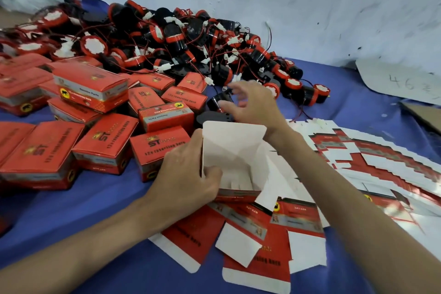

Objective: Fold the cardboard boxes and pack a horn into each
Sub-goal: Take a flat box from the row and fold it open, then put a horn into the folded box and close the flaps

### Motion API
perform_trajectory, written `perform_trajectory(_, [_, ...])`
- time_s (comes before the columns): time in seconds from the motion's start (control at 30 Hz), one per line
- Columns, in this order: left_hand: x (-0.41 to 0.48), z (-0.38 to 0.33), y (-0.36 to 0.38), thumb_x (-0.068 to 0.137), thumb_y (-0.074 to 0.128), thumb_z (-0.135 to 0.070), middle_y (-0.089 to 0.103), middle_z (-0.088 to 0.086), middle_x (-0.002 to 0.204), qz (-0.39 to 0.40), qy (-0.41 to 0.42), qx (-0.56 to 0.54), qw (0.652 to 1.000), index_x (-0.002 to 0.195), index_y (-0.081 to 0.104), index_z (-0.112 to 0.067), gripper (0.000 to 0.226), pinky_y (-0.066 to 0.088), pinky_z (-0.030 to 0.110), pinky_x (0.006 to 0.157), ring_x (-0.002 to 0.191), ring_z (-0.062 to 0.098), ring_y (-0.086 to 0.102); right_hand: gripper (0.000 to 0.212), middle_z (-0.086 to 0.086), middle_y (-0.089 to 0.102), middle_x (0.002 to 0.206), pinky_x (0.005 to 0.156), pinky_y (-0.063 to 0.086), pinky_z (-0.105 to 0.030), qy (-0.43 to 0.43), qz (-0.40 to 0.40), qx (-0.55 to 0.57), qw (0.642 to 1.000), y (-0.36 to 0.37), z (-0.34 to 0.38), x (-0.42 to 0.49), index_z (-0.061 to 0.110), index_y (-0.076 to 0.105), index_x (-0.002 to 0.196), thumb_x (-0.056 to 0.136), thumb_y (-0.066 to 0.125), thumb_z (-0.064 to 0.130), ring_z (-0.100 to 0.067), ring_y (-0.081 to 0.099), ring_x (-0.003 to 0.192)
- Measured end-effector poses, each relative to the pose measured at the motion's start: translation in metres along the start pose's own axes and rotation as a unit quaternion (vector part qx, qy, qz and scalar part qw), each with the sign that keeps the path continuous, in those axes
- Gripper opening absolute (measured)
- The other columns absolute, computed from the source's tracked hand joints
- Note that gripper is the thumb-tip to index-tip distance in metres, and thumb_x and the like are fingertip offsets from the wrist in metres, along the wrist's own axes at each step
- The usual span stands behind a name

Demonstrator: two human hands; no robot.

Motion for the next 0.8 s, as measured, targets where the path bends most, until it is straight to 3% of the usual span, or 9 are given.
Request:
perform_trajectory(0.07, [0.003,-0.001,-0.002,0.072,0.044,-0.026,0.060,-0.006,0.080,0.007,0.003,0.001,1.000,0.113,0.054,-0.013,0.044,0.044,0.020,0.058,0.075,0.009,0.055,0.065,-0.010,0.044,0.137,0.104,0.034,-0.036,-0.030,0.077,-0.090,0.992,0.027,0.011,0.017,0.018,0.045,0.138,0.085,0.060,0.053,-0.028,0.037,0.127])
perform_trajectory(0.13, [0.006,0.002,-0.003,0.072,0.044,-0.027,0.060,-0.005,0.079,0.011,0.000,0.000,1.000,0.113,0.054,-0.014,0.044,0.042,0.019,0.056,0.072,0.011,0.055,0.063,-0.011,0.035,0.143,0.102,0.033,-0.049,-0.021,0.140,-0.156,0.978,0.048,0.010,0.023,0.023,0.048,0.135,0.085,0.051,0.063,-0.035,0.028,0.129])
perform_trajectory(0.23, [0.011,0.010,-0.004,0.071,0.048,-0.018,0.058,-0.008,0.074,0.011,-0.019,0.014,1.000,0.105,0.055,-0.013,0.034,0.039,0.016,0.055,0.070,0.010,0.054,0.040,-0.010,0.014,0.155,0.103,0.027,-0.053,-0.047,0.196,-0.234,0.951,0.065,0.001,0.019,0.025,0.053,0.130,0.096,0.047,0.046,-0.041,0.016,0.135])
perform_trajectory(0.3, [0.014,0.016,-0.005,0.071,0.048,-0.016,0.055,-0.009,0.069,0.013,-0.028,0.029,0.999,0.094,0.054,-0.011,0.025,0.036,0.012,0.054,0.069,0.010,0.053,0.038,-0.009,-0.002,0.159,0.106,0.018,-0.055,-0.080,0.195,-0.218,0.953,0.069,-0.002,0.009,0.020,0.049,0.129,0.095,0.052,0.036,-0.038,0.000,0.141])
perform_trajectory(0.4, [0.018,0.021,-0.003,0.071,0.049,-0.015,0.053,-0.001,0.064,0.016,-0.029,0.037,0.999,0.086,0.055,-0.004,0.019,0.034,0.013,0.053,0.063,0.015,0.050,0.041,-0.010,0.001,0.159,0.106,0.008,-0.044,-0.095,0.108,-0.150,0.978,0.052,-0.003,-0.005,0.013,0.049,0.126,0.090,0.059,0.030,-0.020,-0.009,0.142])
perform_trajectory(0.47, [0.019,0.021,-0.002,0.072,0.049,-0.018,0.052,-0.001,0.063,0.020,-0.028,0.030,0.999,0.083,0.055,-0.004,0.018,0.034,0.012,0.053,0.063,0.016,0.049,0.042,-0.014,0.023,0.154,0.102,0.020,-0.040,-0.106,0.070,-0.170,0.977,0.039,-0.009,-0.017,0.009,0.054,0.121,0.085,0.066,0.025,-0.028,0.013,0.143])
perform_trajectory(0.57, [0.021,0.022,-0.004,0.076,0.044,-0.032,0.054,-0.004,0.065,0.012,-0.031,0.024,0.999,0.084,0.054,-0.007,0.028,0.035,0.012,0.053,0.065,0.013,0.052,0.041,-0.017,0.059,0.117,0.087,0.036,-0.036,-0.083,0.025,-0.098,0.991,0.014,-0.020,-0.036,0.005,0.060,0.112,0.075,0.073,0.017,-0.036,0.051,0.113])
perform_trajectory(0.7, [0.025,0.029,-0.005,0.081,0.049,-0.043,0.050,-0.016,0.065,-0.021,-0.055,0.050,0.997,0.085,0.046,-0.017,0.026,0.035,0.009,0.053,0.058,0.003,0.053,0.047,-0.004,0.057,0.106,0.068,0.028,-0.017,-0.040,-0.101,0.005,0.994,-0.012,-0.035,-0.062,0.015,0.050,0.112,0.074,0.076,0.022,-0.020,0.055,0.091])
perform_trajectory(0.8, [0.027,0.035,-0.003,0.081,0.055,-0.049,0.045,-0.026,0.073,-0.032,-0.068,0.077,0.994,0.095,0.039,-0.024,0.033,0.032,0.009,0.054,0.058,-0.001,0.046,0.056,0.001,0.041,0.111,0.078,0.042,-0.011,-0.029,-0.205,0.131,0.970,-0.029,-0.040,-0.079,0.015,0.042,0.118,0.075,0.077,0.018,-0.004,0.044,0.095])
Point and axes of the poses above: each hand's wrist, its own x-axis towards the middle knuckle, its own y-axis out of the palm, z = x × y, the point moved 9 cm from there along x, towards the middle knuckle
